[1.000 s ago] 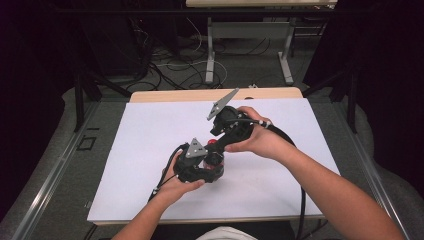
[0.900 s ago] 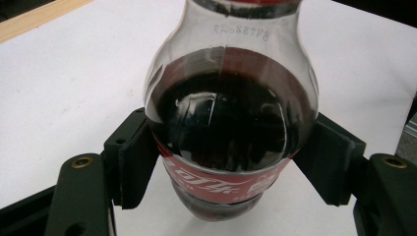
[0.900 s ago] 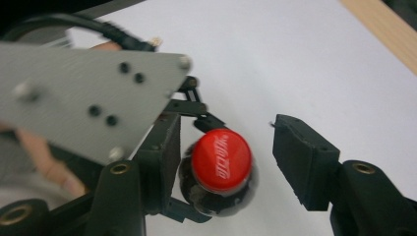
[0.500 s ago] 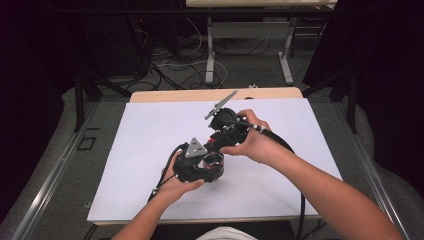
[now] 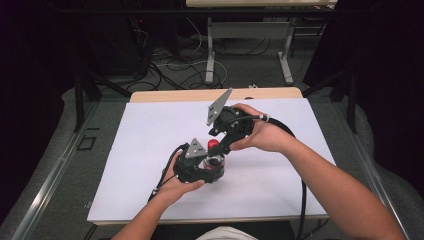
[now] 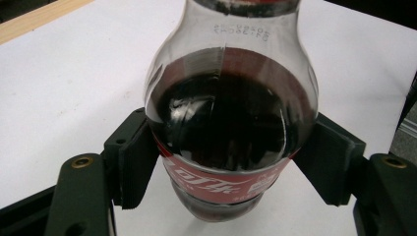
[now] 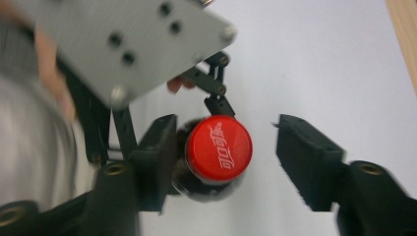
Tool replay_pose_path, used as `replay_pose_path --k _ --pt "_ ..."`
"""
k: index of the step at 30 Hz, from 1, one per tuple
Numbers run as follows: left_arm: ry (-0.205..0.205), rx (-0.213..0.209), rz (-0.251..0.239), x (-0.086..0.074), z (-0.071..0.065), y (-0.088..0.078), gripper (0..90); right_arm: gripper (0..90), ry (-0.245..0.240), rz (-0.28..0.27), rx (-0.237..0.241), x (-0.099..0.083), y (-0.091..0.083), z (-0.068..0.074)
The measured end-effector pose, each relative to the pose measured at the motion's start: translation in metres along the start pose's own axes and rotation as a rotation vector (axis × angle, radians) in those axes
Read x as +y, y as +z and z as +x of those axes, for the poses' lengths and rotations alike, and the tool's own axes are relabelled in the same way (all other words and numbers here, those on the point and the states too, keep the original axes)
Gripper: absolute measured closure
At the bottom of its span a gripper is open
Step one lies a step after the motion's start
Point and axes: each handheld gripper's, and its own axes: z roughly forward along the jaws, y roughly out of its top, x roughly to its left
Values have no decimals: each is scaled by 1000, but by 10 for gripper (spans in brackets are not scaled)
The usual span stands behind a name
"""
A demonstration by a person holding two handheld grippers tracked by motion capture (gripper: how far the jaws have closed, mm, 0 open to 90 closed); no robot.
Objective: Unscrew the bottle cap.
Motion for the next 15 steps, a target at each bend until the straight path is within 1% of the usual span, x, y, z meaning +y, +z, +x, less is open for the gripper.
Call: replay_pose_path --k 1,2,3,4,5,6,7,9,10,11,12,14,15 --pt "-8 -1 3 0 0 0 303 405 84 -4 -23 0 -1 3" --pt "-4 2 3 0 0 0 303 409 146 -3 -46 1 -2 6" --pt "-6 2 1 0 0 0 302 423 210 -11 -59 1 -2 8" --pt "-5 4 -4 0 0 0 303 444 277 -9 -93 2 -4 11" --pt "-6 5 -4 0 0 0 303 480 301 -12 -125 2 -4 12" --pt "-5 6 -5 0 0 0 303 486 335 -12 -163 3 -5 15" --pt "-7 6 -5 0 0 0 303 487 369 -9 -179 4 -5 18" --pt "-11 8 -8 0 0 0 302 503 404 -21 -212 5 -3 23" --pt "-8 6 -5 0 0 -1 303 526 405 -24 -205 5 -1 23" --pt "-8 5 -6 1 0 -1 302 581 413 -15 -200 5 -1 24" --pt "-5 5 -5 1 0 -1 303 604 424 -10 -192 6 -1 25" --pt "-5 3 -5 1 0 -2 303 609 407 -11 -189 6 0 24" --pt "-4 3 -4 1 0 -2 303 610 382 -8 -165 6 0 22"
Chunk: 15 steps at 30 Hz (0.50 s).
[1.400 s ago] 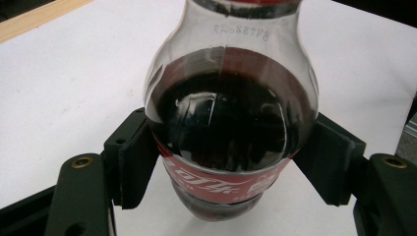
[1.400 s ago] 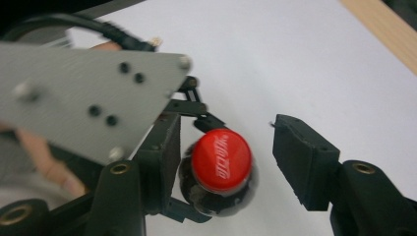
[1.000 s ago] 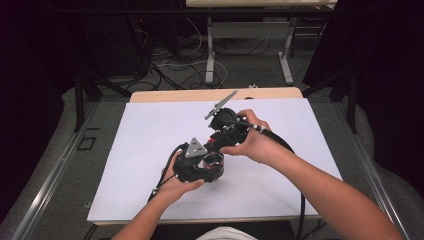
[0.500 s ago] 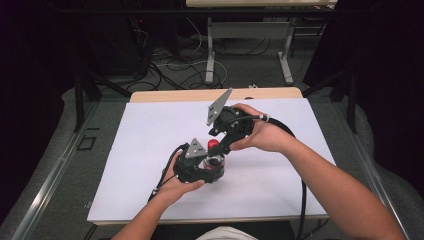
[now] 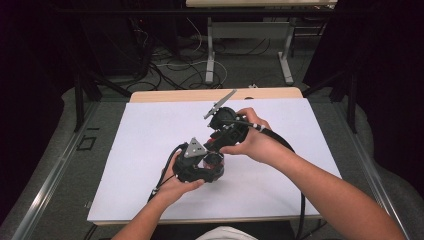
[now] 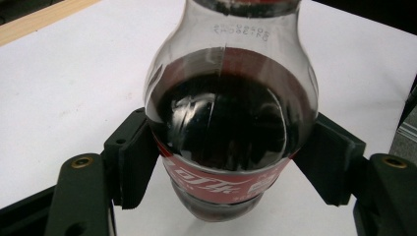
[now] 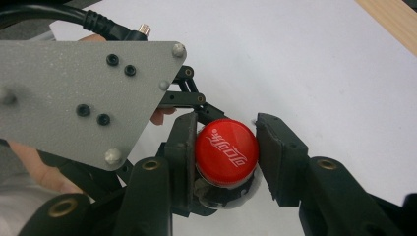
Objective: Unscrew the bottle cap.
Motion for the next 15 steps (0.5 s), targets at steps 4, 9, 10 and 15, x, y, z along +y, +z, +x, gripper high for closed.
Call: replay_pose_path --k 4,9,10,15 --pt "2 -4 1 0 0 0 303 614 -109 14 90 2 0 -9" --pt "11 -11 5 0 -3 2 303 609 -393 26 246 5 3 -27" --pt "5 -16 3 0 -3 2 303 608 -429 21 266 5 3 -28" --pt "4 -6 -2 0 0 0 303 428 -383 -16 214 4 0 -26"
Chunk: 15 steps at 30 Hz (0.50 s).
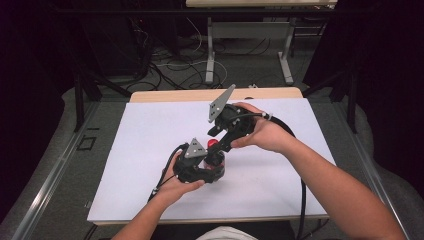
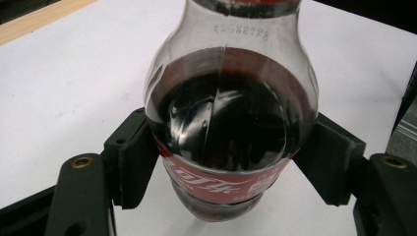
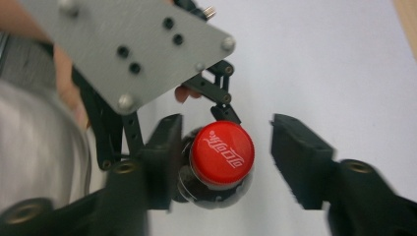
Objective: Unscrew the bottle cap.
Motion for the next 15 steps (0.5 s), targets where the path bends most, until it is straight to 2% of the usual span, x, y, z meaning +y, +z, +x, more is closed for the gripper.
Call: replay_pose_path --k 1,2,7,8,10,12,15 --pt "-5 -1 0 0 0 0 303 426 37 -11 -16 0 0 2" --pt "-9 2 0 0 1 -1 303 416 49 -9 -39 0 -1 3" --pt "-17 7 10 0 2 -1 303 417 193 -27 -99 0 -4 14" --pt "-20 9 10 -1 2 -1 303 434 237 -29 -123 0 -3 17" --pt "-22 11 10 -1 2 -1 303 485 278 -36 -147 0 -3 21" --pt "-25 11 9 -1 2 -1 303 495 319 -44 -197 1 -2 25" --pt "-24 14 10 -1 1 0 303 496 336 -23 -233 1 1 27"
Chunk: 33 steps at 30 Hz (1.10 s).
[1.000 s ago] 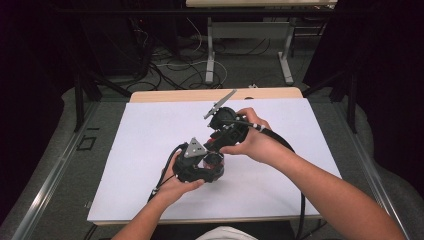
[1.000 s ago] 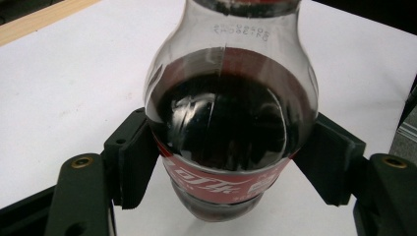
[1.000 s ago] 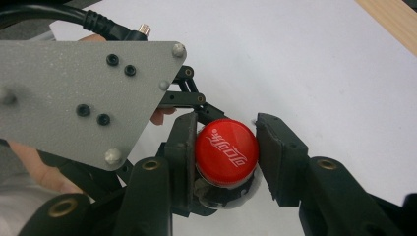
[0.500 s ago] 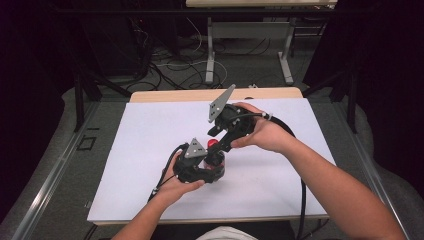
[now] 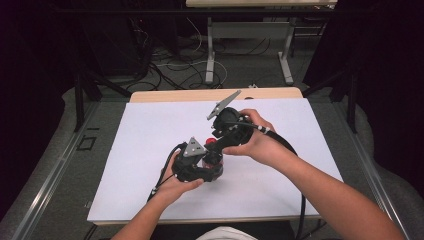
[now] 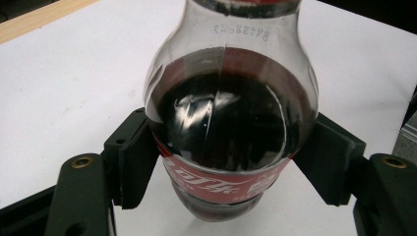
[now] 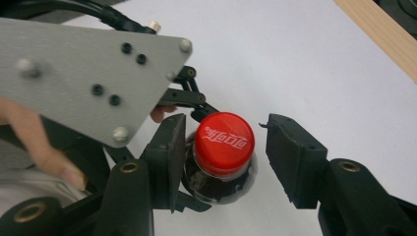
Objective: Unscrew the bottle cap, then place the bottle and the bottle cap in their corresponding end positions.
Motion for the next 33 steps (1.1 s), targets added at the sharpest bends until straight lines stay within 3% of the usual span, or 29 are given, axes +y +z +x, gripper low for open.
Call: replay_pose_path --k 1,5,6,8,11,19,20,25,27,29,31,33 --pt "1 -1 1 0 0 0 303 495 10 -19 -10 0 2 1" --pt "5 -2 -1 0 -1 1 303 532 51 10 -2 1 6 4" --pt "4 -6 3 0 -1 0 303 552 50 10 7 1 7 4" --pt "10 -4 1 0 0 0 303 607 35 13 -21 2 9 5" --pt "6 -4 -3 -1 0 0 303 611 32 24 11 3 9 1" --pt "23 -21 1 -1 -1 0 303 617 -142 67 182 7 9 -19" --pt "27 -28 2 -1 -1 0 303 617 -195 68 201 7 10 -21" --pt "44 -66 18 -1 -2 0 304 617 -330 78 294 8 11 -28" --pt "49 -57 3 -2 -4 2 304 616 -411 77 321 8 10 -27" --pt "45 -66 18 -1 -4 1 304 610 -448 68 328 8 10 -27" --pt "37 -52 3 -2 -3 2 304 548 -522 64 302 8 9 -27" --pt "33 -58 17 -1 -2 0 304 428 -475 63 238 7 8 -27"
